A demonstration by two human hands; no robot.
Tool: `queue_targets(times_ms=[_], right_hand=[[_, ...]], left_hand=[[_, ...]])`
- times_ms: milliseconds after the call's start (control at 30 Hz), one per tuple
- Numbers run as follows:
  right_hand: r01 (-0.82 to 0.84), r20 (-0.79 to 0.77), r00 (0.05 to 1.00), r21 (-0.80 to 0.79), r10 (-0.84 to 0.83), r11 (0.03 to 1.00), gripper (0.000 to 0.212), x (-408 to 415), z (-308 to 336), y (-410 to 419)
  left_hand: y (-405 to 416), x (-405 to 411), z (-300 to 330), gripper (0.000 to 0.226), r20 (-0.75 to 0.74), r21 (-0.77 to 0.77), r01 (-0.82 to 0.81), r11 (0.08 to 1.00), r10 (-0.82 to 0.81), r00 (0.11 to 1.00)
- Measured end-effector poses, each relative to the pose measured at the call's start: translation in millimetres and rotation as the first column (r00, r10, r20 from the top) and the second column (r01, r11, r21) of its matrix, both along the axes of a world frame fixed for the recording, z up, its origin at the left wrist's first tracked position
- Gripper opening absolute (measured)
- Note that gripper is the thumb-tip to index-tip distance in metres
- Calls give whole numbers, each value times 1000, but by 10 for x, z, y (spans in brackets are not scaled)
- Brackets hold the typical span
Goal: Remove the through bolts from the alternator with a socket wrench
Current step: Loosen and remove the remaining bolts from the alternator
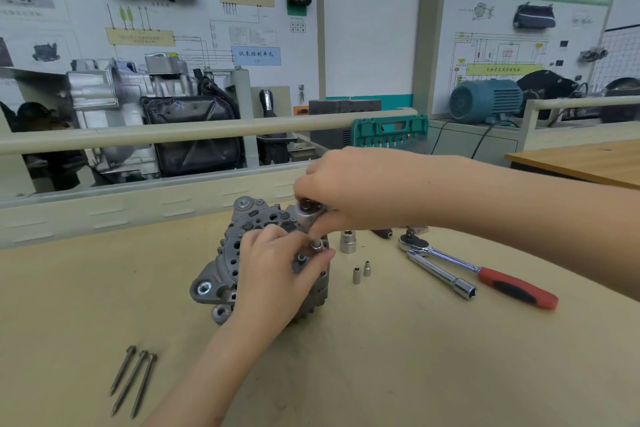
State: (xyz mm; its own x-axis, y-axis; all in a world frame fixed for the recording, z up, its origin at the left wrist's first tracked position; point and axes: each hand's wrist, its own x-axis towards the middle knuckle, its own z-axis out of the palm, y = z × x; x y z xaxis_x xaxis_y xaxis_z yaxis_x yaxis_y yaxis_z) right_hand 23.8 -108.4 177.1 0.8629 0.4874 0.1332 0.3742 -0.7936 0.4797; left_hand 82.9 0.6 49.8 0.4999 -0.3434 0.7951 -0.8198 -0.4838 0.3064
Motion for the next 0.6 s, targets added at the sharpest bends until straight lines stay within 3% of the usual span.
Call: queue_targets(times_ms=[133,267,333,500,600], right_hand=[[25,-16,1000,56,-24,998,26,-30,-7,-29],[8,-121,993,61,-1,998,10,-75,75,-39],[-8,-150,989,41,15,999,4,-70,91,-24],[77,-67,995,-18,-78,997,32,-5,46,-5],[72,-5,997,-31,-72,997,30,-11,10,-35]], left_hand=[[-23,-3,15,17,-1,-21,39,999,-39,999],[22,53,5,16,-199,-14,170,985,-169,965],[35,60,-3,19,-229,0,202,979,-197,953],[18,47,-15,22,-123,-3,87,996,-86,989],[0,50,-12,24,-94,18,58,998,-56,994]])
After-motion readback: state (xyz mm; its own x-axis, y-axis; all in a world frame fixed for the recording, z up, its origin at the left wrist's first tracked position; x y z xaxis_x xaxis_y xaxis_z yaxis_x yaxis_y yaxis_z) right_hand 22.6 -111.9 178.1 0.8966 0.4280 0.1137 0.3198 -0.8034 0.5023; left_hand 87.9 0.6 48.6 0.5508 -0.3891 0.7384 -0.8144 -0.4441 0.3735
